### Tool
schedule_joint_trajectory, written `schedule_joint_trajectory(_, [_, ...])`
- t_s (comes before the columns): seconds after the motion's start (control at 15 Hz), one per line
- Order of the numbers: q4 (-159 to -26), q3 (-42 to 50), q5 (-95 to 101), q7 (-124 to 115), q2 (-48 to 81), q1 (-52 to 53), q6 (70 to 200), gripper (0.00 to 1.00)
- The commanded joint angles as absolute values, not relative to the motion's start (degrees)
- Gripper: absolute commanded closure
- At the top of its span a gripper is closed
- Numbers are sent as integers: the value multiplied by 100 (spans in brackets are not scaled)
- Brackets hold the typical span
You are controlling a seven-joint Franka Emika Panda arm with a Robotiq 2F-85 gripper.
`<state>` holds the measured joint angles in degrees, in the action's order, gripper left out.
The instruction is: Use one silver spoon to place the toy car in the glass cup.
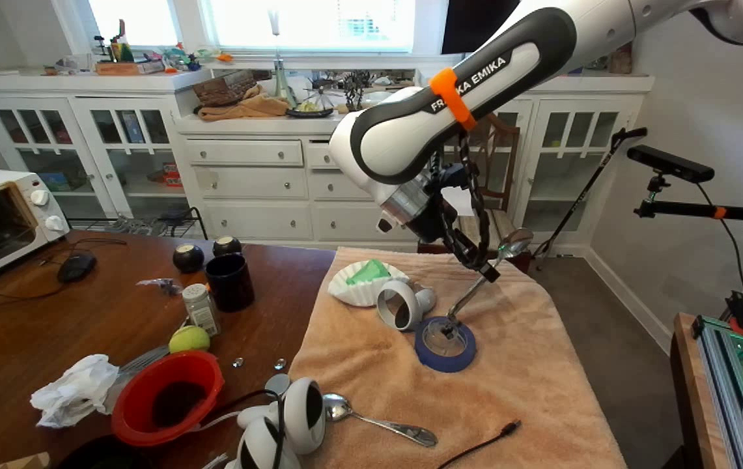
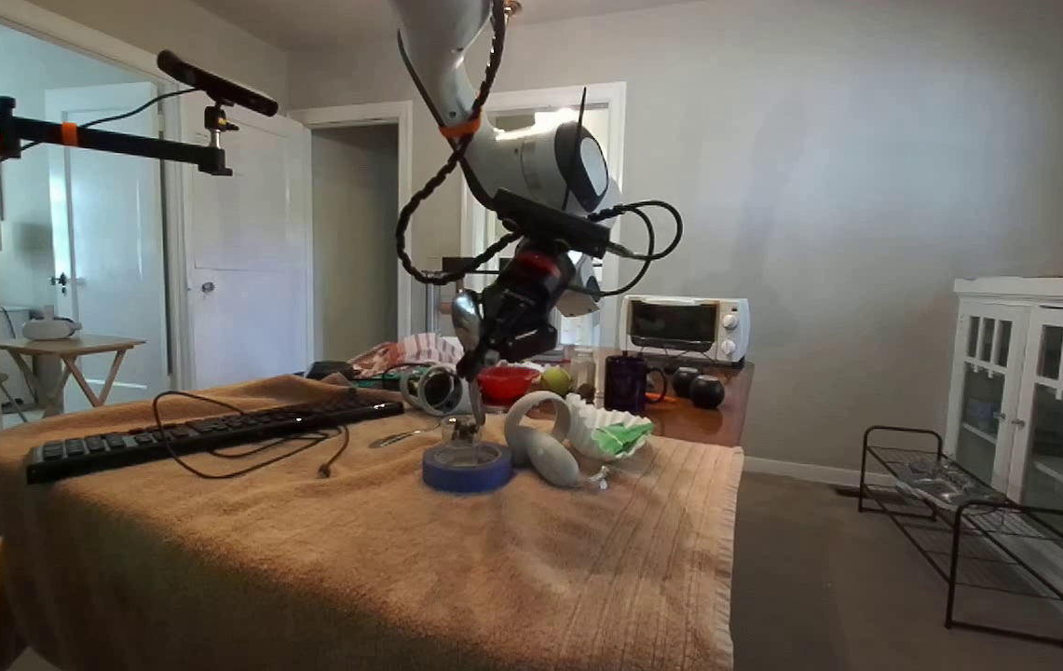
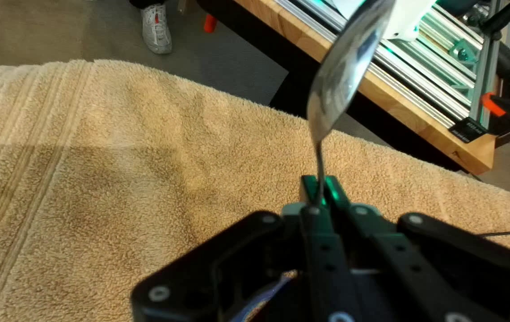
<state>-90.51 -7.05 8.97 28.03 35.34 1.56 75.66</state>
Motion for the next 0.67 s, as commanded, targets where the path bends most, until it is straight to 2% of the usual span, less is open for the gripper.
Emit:
schedule_joint_trajectory(0.0, [-9178,-692,933,2695,3351,154,7328,99])
schedule_joint_trajectory(0.6, [-9176,-653,874,2446,3380,135,7040,99])
